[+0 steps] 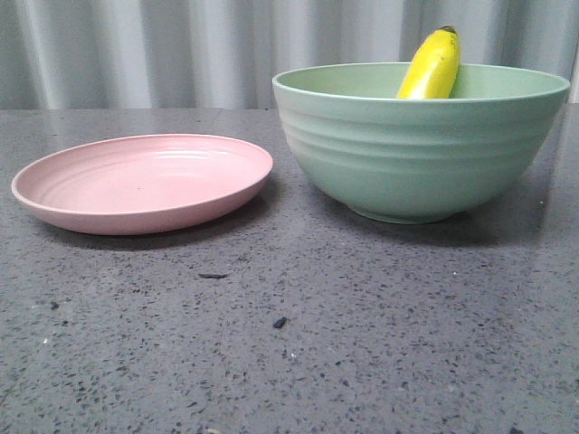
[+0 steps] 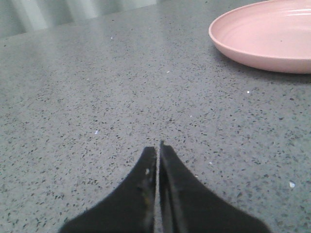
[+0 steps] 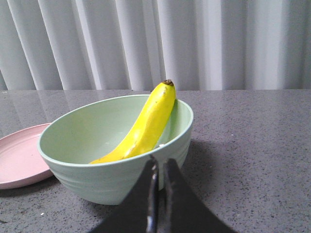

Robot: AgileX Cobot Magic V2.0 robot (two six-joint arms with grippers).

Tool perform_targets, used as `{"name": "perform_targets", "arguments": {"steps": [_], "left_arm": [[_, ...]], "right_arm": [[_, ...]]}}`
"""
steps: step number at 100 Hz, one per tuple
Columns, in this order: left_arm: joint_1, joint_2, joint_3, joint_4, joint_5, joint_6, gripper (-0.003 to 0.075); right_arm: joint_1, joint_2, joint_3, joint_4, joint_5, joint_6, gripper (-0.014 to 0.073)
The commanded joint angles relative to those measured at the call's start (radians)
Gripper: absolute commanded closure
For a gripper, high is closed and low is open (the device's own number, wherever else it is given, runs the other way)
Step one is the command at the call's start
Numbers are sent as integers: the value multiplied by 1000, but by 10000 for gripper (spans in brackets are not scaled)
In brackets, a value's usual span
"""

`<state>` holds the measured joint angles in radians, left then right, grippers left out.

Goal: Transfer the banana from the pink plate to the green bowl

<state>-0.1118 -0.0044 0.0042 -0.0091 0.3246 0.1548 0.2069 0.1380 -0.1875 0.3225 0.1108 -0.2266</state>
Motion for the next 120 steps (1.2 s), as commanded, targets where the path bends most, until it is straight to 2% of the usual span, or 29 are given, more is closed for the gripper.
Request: {"name": "perform_targets", "arguments": {"steps": [1,51,75,93,110,120], "left_arm": [[3,-18,8,-9,-71,-2,741],[3,-18,8,-9,-71,-2,741],[3,-18,8,-9,-71,-2,741],[3,-18,8,-9,-71,-2,741],[3,-18,8,-9,-71,-2,741],[3,-18,8,-9,-71,-2,741]], "right_arm": [[0,7,-29,-8,-73,-6,656],[-2,2,-26,-8,-73,-6,656],[-81,-5,1,-11,-213,-6,656],[-222,-21,97,-130,-329,20,656],[-322,-94,221,-342,-327,283,656],[-358,-150,222,-406,-144,313,656]]}}
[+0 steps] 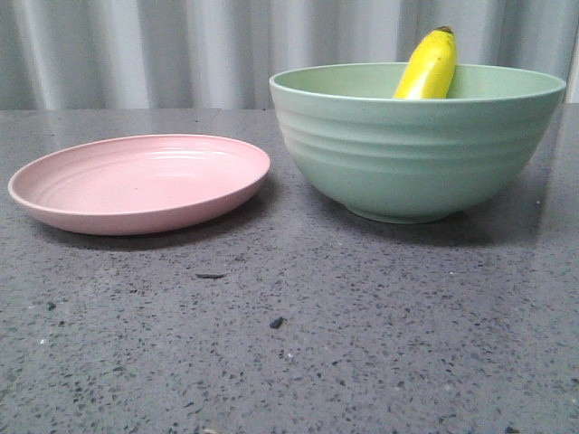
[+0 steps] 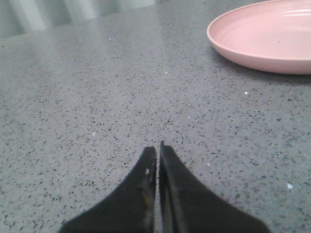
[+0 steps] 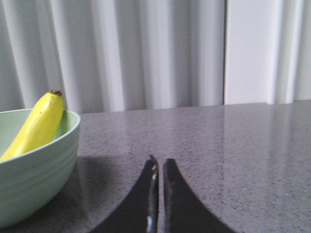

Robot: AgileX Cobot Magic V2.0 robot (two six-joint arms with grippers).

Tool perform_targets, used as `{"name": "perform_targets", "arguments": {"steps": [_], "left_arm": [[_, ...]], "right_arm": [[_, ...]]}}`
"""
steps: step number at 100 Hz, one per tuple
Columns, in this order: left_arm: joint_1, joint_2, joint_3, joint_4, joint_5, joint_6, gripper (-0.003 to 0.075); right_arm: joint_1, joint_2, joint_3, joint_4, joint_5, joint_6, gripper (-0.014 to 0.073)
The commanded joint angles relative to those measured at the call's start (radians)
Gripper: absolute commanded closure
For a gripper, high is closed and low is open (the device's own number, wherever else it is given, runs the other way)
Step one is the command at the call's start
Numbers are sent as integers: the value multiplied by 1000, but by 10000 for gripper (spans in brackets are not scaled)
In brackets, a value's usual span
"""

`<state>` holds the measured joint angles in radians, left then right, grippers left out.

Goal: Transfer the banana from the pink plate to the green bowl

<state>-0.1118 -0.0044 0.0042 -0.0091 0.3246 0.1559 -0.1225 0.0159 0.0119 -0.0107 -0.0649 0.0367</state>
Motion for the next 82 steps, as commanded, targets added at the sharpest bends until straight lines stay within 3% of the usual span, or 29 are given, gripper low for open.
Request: {"name": "perform_targets", "arguments": {"steps": [1,19,82], "left_arm": [[3,-18,8,-9,-71,-3,741],[3,-18,8,-9,-73,-3,741],[3,-18,8,-9,-73,-3,741]], "right_arm": [[-32,-32,22,-73,60,50,656],[-50,-44,22,-68,387,50,656],[-50,-44,22,-67,376,48,656]]}}
